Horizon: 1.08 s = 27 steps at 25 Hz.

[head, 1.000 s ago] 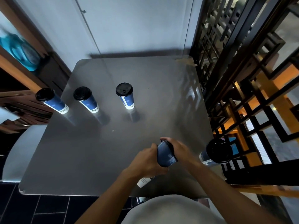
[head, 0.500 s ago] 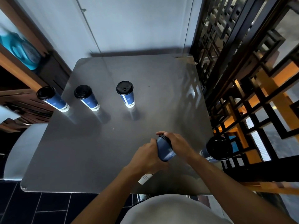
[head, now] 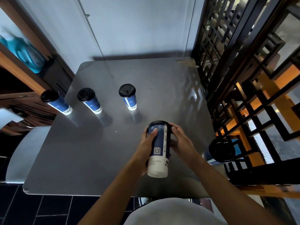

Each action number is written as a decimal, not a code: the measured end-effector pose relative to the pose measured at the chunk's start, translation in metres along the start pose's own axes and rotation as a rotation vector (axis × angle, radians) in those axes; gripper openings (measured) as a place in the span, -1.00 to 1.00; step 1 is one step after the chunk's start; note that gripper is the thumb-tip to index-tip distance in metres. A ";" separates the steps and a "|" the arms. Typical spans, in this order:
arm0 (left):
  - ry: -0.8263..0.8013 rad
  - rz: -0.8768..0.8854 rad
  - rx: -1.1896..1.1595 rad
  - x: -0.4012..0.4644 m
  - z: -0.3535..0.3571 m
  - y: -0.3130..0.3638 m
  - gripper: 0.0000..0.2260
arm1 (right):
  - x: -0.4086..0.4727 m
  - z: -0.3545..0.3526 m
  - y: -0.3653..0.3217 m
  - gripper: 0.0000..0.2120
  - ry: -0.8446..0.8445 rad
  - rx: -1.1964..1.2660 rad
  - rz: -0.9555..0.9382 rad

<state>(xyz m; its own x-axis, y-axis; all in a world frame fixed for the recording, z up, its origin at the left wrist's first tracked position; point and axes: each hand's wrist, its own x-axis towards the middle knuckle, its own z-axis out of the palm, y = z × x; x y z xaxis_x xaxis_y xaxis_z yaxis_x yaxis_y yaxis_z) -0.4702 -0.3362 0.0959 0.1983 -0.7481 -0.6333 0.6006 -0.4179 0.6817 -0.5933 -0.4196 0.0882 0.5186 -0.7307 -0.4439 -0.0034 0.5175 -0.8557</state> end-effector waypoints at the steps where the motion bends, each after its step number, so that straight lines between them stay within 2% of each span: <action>1: -0.008 -0.070 -0.047 -0.001 0.001 0.004 -0.48 | -0.003 0.003 0.000 -0.78 -0.012 -0.023 0.020; 3: -0.001 -0.171 -0.079 -0.002 0.005 0.009 -0.42 | -0.006 0.008 0.001 -0.71 -0.019 -0.077 0.053; 6: 0.047 -0.187 -0.124 0.003 0.009 0.006 -0.42 | -0.007 0.012 -0.001 -0.65 0.042 -0.100 0.029; 7: 0.094 -0.186 -0.045 0.007 0.010 0.004 -0.41 | -0.006 0.012 -0.003 -0.65 0.066 -0.127 0.018; 10: 0.250 -0.159 0.497 0.011 0.005 -0.001 -0.33 | -0.006 0.011 -0.007 -0.67 0.087 -0.193 0.040; 12: 0.253 -0.078 0.623 0.011 0.003 -0.002 -0.38 | -0.007 0.010 -0.007 -0.68 0.101 -0.139 0.104; 14: 0.201 -0.067 0.590 0.010 0.007 -0.001 -0.40 | -0.006 0.011 -0.008 -0.67 0.120 -0.088 0.150; 16: 0.150 -0.129 0.362 0.011 0.013 0.001 -0.35 | -0.006 0.011 -0.006 -0.64 0.140 -0.035 0.196; 18: 0.139 -0.122 0.252 0.009 0.014 -0.001 -0.44 | -0.008 0.009 -0.003 -0.58 0.154 0.064 0.274; 21: 0.168 -0.115 0.258 0.013 0.010 -0.004 -0.59 | -0.007 0.006 0.004 -0.51 0.120 0.163 0.277; 23: 0.167 -0.132 0.270 0.014 0.010 -0.004 -0.59 | -0.005 0.005 0.006 -0.45 0.095 0.219 0.255; 27: 0.176 -0.179 0.367 0.012 0.010 -0.001 -0.53 | -0.006 0.006 0.002 -0.54 0.092 0.178 0.243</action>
<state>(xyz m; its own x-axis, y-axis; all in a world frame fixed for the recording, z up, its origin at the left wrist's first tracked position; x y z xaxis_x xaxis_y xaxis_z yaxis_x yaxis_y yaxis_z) -0.4758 -0.3502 0.0911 0.2644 -0.5612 -0.7843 0.3293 -0.7118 0.6204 -0.5913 -0.4116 0.0910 0.4413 -0.6088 -0.6592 0.0361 0.7461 -0.6649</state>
